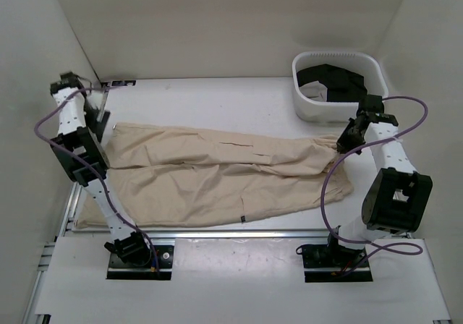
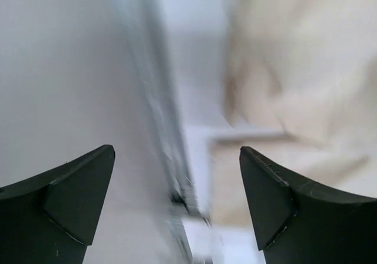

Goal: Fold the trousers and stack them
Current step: Flatten the trousers out

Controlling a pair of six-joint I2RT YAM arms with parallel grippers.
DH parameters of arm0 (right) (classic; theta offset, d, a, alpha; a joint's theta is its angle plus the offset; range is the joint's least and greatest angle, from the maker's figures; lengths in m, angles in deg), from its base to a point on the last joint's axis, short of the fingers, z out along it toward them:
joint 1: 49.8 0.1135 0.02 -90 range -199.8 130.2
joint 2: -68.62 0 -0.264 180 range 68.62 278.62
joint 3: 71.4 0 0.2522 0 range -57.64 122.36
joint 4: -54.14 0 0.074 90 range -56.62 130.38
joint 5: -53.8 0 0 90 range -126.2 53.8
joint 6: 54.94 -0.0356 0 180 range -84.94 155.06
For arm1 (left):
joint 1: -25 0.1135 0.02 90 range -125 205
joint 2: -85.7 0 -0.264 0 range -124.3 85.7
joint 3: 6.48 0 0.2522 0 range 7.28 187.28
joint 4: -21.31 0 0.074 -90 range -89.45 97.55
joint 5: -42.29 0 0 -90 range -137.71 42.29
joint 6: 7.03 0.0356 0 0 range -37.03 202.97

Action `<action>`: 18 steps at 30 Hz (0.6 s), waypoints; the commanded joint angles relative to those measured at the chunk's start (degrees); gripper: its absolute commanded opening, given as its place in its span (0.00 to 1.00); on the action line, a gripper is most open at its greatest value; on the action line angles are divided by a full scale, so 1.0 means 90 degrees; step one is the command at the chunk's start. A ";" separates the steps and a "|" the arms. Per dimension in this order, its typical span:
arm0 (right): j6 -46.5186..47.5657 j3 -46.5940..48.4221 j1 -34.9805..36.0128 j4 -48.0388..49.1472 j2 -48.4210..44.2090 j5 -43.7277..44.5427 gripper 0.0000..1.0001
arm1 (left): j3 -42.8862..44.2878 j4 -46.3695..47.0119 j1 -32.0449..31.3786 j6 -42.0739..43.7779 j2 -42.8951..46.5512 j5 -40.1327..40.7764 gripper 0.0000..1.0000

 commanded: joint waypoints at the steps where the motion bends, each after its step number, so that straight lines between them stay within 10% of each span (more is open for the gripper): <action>1: 0.0066 -0.0138 0.0057 0.0205 -0.0024 -0.0160 0.00 | 0.1152 0.0171 -0.0401 -0.0191 0.0483 -0.0614 0.98; 18: 0.0300 0.0584 0.0057 -0.0127 0.0817 -0.0161 0.00 | 0.1240 0.1774 -0.0988 -0.1743 -0.1489 -0.0898 1.00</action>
